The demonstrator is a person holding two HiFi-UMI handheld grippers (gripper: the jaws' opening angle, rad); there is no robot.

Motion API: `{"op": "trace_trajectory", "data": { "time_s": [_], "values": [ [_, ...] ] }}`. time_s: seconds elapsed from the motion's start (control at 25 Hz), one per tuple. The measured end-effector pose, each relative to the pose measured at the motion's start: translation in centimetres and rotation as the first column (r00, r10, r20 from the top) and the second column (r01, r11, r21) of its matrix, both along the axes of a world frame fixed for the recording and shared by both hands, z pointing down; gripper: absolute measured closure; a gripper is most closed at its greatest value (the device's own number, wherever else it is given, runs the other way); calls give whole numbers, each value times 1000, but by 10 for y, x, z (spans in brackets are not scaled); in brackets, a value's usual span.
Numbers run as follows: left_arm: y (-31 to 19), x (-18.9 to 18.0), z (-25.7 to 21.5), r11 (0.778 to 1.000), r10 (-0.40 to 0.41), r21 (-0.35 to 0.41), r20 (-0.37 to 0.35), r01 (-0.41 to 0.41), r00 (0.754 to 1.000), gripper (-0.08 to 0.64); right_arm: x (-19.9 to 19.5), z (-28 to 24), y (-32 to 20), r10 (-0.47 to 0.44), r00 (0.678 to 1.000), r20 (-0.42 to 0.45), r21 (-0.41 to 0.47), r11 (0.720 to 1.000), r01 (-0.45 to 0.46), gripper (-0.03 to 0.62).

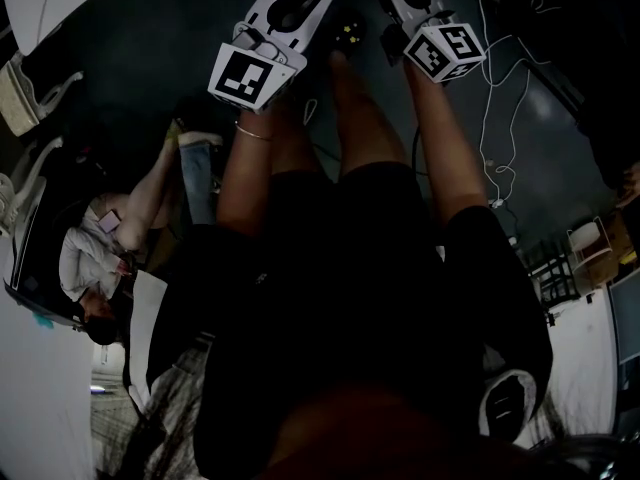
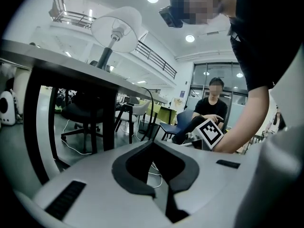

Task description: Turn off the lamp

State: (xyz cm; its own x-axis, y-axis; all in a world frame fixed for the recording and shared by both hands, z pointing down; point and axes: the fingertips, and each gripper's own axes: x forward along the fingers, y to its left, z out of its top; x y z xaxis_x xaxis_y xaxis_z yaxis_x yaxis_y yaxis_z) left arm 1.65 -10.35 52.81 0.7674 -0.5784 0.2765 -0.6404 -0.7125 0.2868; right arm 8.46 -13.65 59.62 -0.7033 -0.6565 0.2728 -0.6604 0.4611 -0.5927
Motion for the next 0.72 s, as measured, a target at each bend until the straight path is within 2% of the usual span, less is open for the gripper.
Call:
{"op": "trace_trajectory", "data": {
  "time_s": [0.2, 0.4, 0.72],
  "values": [
    [3, -3, -4, 1000, -9, 19, 1, 9, 1000, 554, -1, -18, 2, 28, 999, 36, 33, 999, -29, 529],
    [-1, -1, -7, 1000, -15, 24, 12, 15, 1000, 554, 5, -35, 1, 48, 996, 72, 56, 997, -52, 586],
    [6, -1, -28, 998, -25, 52, 29, 23, 999, 554, 8, -70, 13, 43, 995, 93, 86, 995, -51, 591]
  ]
}}
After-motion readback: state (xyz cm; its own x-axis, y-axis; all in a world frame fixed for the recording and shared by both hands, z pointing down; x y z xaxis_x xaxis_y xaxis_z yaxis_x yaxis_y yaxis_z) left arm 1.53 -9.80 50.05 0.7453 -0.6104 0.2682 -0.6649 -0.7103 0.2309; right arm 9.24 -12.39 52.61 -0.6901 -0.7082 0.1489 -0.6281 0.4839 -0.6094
